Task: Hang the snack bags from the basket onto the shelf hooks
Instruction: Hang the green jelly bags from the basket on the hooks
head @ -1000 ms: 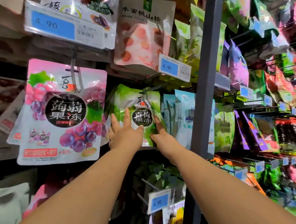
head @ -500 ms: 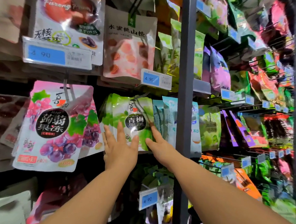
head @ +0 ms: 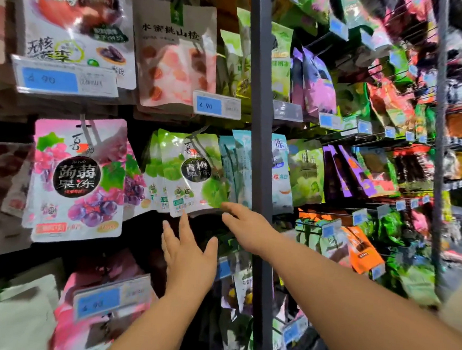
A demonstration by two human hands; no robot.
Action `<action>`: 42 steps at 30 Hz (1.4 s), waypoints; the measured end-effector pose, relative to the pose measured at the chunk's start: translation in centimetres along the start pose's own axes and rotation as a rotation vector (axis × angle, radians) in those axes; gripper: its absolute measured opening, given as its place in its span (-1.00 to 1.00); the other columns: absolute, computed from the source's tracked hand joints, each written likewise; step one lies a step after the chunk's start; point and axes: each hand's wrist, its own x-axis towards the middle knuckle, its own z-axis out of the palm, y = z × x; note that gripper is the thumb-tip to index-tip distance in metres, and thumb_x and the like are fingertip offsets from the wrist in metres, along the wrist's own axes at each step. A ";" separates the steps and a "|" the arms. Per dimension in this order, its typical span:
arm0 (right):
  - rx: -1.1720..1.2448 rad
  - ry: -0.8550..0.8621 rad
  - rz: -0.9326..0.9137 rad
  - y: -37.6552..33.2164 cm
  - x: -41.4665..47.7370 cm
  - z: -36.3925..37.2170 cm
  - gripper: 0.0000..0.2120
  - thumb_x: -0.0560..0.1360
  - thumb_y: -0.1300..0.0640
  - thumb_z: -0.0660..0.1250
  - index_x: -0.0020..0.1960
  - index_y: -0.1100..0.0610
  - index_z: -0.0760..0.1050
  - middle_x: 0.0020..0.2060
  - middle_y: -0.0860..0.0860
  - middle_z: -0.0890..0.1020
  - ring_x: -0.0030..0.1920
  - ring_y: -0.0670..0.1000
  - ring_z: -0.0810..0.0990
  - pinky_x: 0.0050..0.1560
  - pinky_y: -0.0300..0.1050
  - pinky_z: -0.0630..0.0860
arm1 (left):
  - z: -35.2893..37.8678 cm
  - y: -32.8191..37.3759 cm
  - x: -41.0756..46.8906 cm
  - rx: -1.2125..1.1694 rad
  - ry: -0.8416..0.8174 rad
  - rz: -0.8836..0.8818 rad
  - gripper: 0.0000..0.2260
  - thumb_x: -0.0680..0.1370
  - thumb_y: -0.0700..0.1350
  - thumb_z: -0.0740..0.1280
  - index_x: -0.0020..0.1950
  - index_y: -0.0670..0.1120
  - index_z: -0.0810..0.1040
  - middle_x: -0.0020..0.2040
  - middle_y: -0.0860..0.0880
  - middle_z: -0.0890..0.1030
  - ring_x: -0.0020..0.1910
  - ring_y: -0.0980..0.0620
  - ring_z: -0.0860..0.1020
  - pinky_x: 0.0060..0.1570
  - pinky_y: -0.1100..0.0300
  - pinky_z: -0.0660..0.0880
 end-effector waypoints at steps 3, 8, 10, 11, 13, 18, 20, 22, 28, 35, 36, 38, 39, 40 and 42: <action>0.009 0.045 0.017 1.3 -2.6 -0.2 -0.66 0.66 0.06 0.16 0.39 0.08 0.48 0.29 0.03 0.57 0.30 0.06 0.51 0.32 -0.05 0.41 | 1.2 -0.3 -2.4 0.043 0.005 0.040 -0.37 0.60 0.04 0.29 0.59 -0.02 0.07 0.60 -0.07 -0.05 0.56 -0.10 -0.04 0.44 -0.03 0.14; -0.068 -0.003 0.089 6.0 -7.6 -1.6 -0.76 0.62 0.05 0.25 0.15 0.11 0.63 -0.08 -0.06 0.60 0.12 0.05 0.61 0.19 0.04 0.53 | 4.6 -0.5 -6.6 0.227 -0.123 0.147 -0.50 0.59 0.10 0.27 0.47 -0.03 0.24 0.48 -0.08 0.14 0.49 -0.09 -0.04 0.38 -0.07 0.19; -0.101 -0.018 0.147 8.7 -9.8 -2.5 -0.79 0.61 0.03 0.28 0.07 0.08 0.64 -0.11 -0.06 0.64 0.04 0.04 0.62 0.14 0.01 0.55 | 5.7 -0.3 -7.8 0.277 -0.109 0.173 -0.48 0.57 0.11 0.29 0.47 -0.02 0.25 0.52 -0.09 0.06 0.51 -0.10 -0.10 0.42 -0.14 0.15; -0.108 -0.022 0.183 10.2 -10.9 -2.9 -0.81 0.61 0.01 0.28 0.01 0.06 0.63 -0.13 -0.06 0.65 0.00 0.04 0.62 0.11 0.00 0.56 | 6.1 -0.3 -8.3 0.299 -0.103 0.183 -0.44 0.57 0.10 0.30 0.50 -0.02 0.21 0.56 -0.08 -0.01 0.53 -0.11 -0.15 0.45 -0.17 0.10; -0.129 -0.021 0.251 13.0 -13.1 -3.5 -0.81 0.61 -0.03 0.29 -0.04 0.05 0.60 -0.17 -0.09 0.63 -0.06 -0.01 0.59 0.04 -0.05 0.54 | 6.9 -0.6 -9.0 0.333 -0.116 0.189 -0.36 0.57 0.09 0.31 0.56 -0.01 0.09 0.59 -0.04 -0.19 0.55 -0.12 -0.28 0.49 -0.23 0.01; -0.163 -0.045 0.356 18.0 -17.6 -5.0 -0.80 0.60 0.00 0.31 -0.11 0.06 0.61 -0.24 -0.10 0.61 -0.19 -0.04 0.56 -0.06 -0.07 0.49 | 9.5 -1.2 -10.7 0.312 -0.240 0.341 -0.46 0.58 0.03 0.32 0.49 -0.06 0.21 0.55 -0.07 0.05 0.56 -0.09 -0.12 0.47 -0.11 0.10; -0.195 -0.060 0.422 20.1 -19.3 -5.4 -0.80 0.59 0.02 0.33 0.00 0.13 0.66 -0.14 -0.04 0.66 -0.12 -0.04 0.59 0.02 -0.07 0.50 | 11.9 -1.7 -11.8 0.325 -0.395 0.433 -0.56 0.57 0.02 0.31 0.40 -0.09 0.34 0.40 -0.08 0.30 0.46 -0.11 0.16 0.38 0.02 0.23; -0.215 -0.078 0.486 22.4 -21.2 -5.5 -0.81 0.58 0.05 0.35 0.04 0.13 0.67 -0.06 -0.04 0.68 -0.04 -0.06 0.60 0.04 -0.13 0.49 | 14.7 -2.2 -13.4 0.352 -0.596 0.441 -0.65 0.57 0.04 0.32 0.30 -0.06 0.41 0.26 -0.06 0.44 0.33 -0.10 0.32 0.27 0.04 0.34; -0.342 -0.217 0.700 29.4 -27.1 -5.7 -0.84 0.55 0.05 0.39 0.05 0.11 0.65 -0.17 -0.12 0.63 -0.12 -0.11 0.57 -0.18 -0.42 0.39 | 20.8 -5.2 -16.6 0.481 -0.933 0.442 -0.84 0.55 0.11 0.32 -0.05 0.07 0.42 0.08 -0.07 0.57 0.20 -0.14 0.43 0.13 0.03 0.44; -0.547 -0.434 0.957 34.9 -31.4 -6.6 -0.63 0.54 -0.11 0.35 0.22 0.09 0.59 0.14 0.04 0.64 0.15 0.07 0.59 0.14 -0.13 0.52 | 22.7 -6.7 -16.8 0.535 -1.087 0.453 -0.81 0.53 0.24 0.29 -0.08 0.15 0.46 -0.09 0.09 0.53 -0.05 0.01 0.46 -0.08 0.11 0.42; -0.591 -0.483 0.991 35.2 -31.6 -6.8 -0.59 0.55 -0.13 0.32 0.28 0.09 0.55 0.19 0.06 0.62 0.18 0.08 0.58 0.16 -0.12 0.51 | 22.8 -6.6 -16.8 0.553 -1.091 0.459 -0.80 0.53 0.25 0.29 -0.07 0.14 0.47 -0.10 0.11 0.53 -0.05 0.02 0.47 -0.07 0.12 0.43; -0.653 -0.572 1.045 35.8 -32.0 -7.1 -0.50 0.53 -0.17 0.33 0.38 0.06 0.45 0.28 0.05 0.57 0.24 0.09 0.54 0.18 -0.11 0.49 | 23.0 -6.6 -16.9 0.568 -1.097 0.451 -0.78 0.52 0.25 0.30 -0.08 0.12 0.50 -0.13 0.13 0.53 -0.09 0.06 0.50 -0.08 0.16 0.43; -0.668 -0.597 1.067 36.1 -32.2 -7.2 -0.46 0.51 -0.18 0.35 0.39 0.06 0.43 0.29 0.05 0.55 0.24 0.09 0.53 0.19 -0.09 0.49 | 23.1 -6.7 -16.9 0.569 -1.101 0.448 -0.78 0.52 0.25 0.31 -0.09 0.12 0.50 -0.15 0.13 0.53 -0.12 0.07 0.50 -0.10 0.17 0.43; -0.675 -0.603 1.090 36.4 -32.4 -7.2 -0.43 0.48 -0.18 0.39 0.39 0.07 0.42 0.28 0.05 0.55 0.23 0.10 0.54 0.19 -0.07 0.51 | 23.1 -6.7 -17.0 0.570 -1.105 0.451 -0.77 0.52 0.24 0.31 -0.12 0.11 0.50 -0.17 0.13 0.54 -0.14 0.09 0.49 -0.12 0.17 0.42; -0.670 -0.588 1.118 36.6 -32.8 -7.3 -0.39 0.43 -0.19 0.45 0.36 0.10 0.46 0.23 0.06 0.59 0.17 0.10 0.58 0.18 -0.04 0.55 | 23.2 -6.8 -17.0 0.575 -1.107 0.462 -0.76 0.52 0.24 0.31 -0.15 0.10 0.49 -0.18 0.13 0.54 -0.17 0.09 0.49 -0.13 0.16 0.42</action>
